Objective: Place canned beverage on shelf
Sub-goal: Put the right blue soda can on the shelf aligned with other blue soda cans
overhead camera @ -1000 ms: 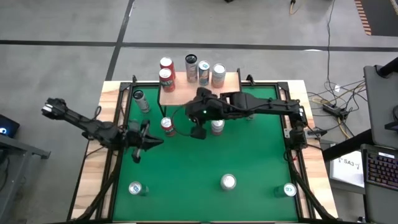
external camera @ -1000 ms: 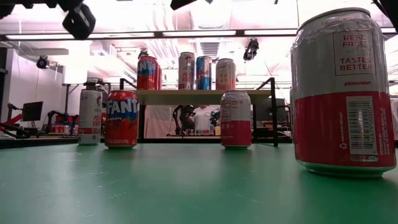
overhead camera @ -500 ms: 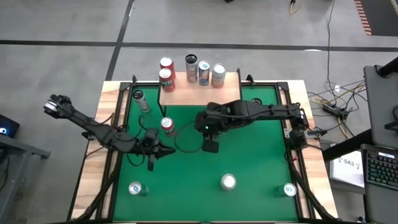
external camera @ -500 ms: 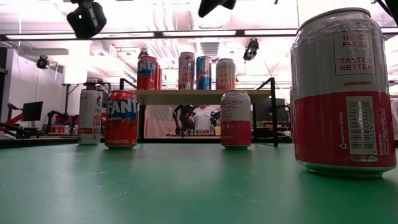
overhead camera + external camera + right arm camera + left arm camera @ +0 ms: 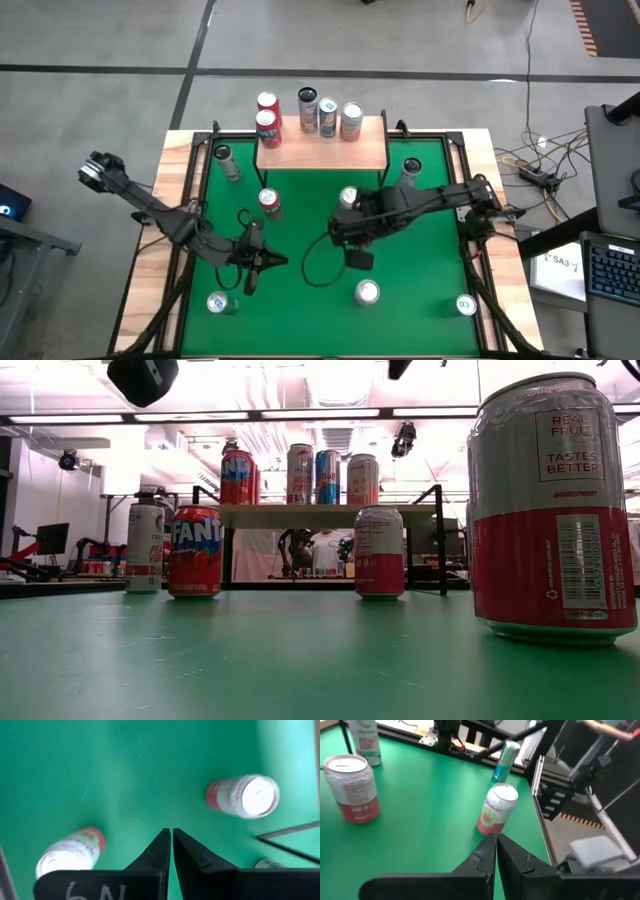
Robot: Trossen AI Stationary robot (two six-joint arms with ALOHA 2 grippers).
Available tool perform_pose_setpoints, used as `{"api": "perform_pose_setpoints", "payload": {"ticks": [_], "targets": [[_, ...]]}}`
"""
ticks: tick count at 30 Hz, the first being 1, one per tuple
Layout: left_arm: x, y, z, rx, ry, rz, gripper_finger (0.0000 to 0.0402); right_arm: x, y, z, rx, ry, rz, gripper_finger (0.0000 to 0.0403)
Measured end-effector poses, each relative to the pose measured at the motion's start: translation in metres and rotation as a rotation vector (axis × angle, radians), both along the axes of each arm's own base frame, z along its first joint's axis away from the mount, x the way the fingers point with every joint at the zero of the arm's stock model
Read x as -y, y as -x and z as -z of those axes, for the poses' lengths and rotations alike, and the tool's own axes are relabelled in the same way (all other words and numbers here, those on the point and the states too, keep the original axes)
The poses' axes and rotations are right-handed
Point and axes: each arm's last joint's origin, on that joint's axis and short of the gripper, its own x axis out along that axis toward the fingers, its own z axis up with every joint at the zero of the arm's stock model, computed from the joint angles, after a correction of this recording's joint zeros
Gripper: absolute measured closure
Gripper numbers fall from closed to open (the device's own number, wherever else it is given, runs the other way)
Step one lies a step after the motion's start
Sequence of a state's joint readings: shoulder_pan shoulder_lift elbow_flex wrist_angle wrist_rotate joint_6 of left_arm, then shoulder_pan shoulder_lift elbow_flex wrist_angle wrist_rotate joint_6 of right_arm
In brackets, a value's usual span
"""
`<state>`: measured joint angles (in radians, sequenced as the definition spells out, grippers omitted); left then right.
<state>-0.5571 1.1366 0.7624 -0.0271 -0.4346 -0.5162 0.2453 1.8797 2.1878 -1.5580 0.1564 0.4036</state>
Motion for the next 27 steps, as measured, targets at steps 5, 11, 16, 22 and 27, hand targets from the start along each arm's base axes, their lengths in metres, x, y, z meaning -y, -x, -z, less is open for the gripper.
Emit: {"api": "perform_pose_setpoints", "payload": {"ticks": [5,11,16,22,27], "targets": [[0.008,-0.005,0.005,-0.021,-0.02,0.019,0.0402,-0.021,0.006,0.006,-0.041,-0.053,0.008,0.039],[0.014,-0.008,0.009,-0.04,-0.042,0.037,0.0402,-0.046,0.015,0.021,-0.117,-0.115,0.039,0.039],[0.016,-0.01,0.01,-0.041,-0.055,0.042,0.0402,-0.066,0.03,0.027,-0.146,-0.119,0.085,0.039],[0.016,-0.01,0.01,-0.04,-0.059,0.044,0.0402,-0.082,0.052,0.023,-0.138,-0.144,0.19,0.039],[0.016,-0.01,0.01,-0.041,-0.067,0.048,0.0402,-0.087,0.072,0.023,-0.144,-0.163,0.299,0.039]]}}
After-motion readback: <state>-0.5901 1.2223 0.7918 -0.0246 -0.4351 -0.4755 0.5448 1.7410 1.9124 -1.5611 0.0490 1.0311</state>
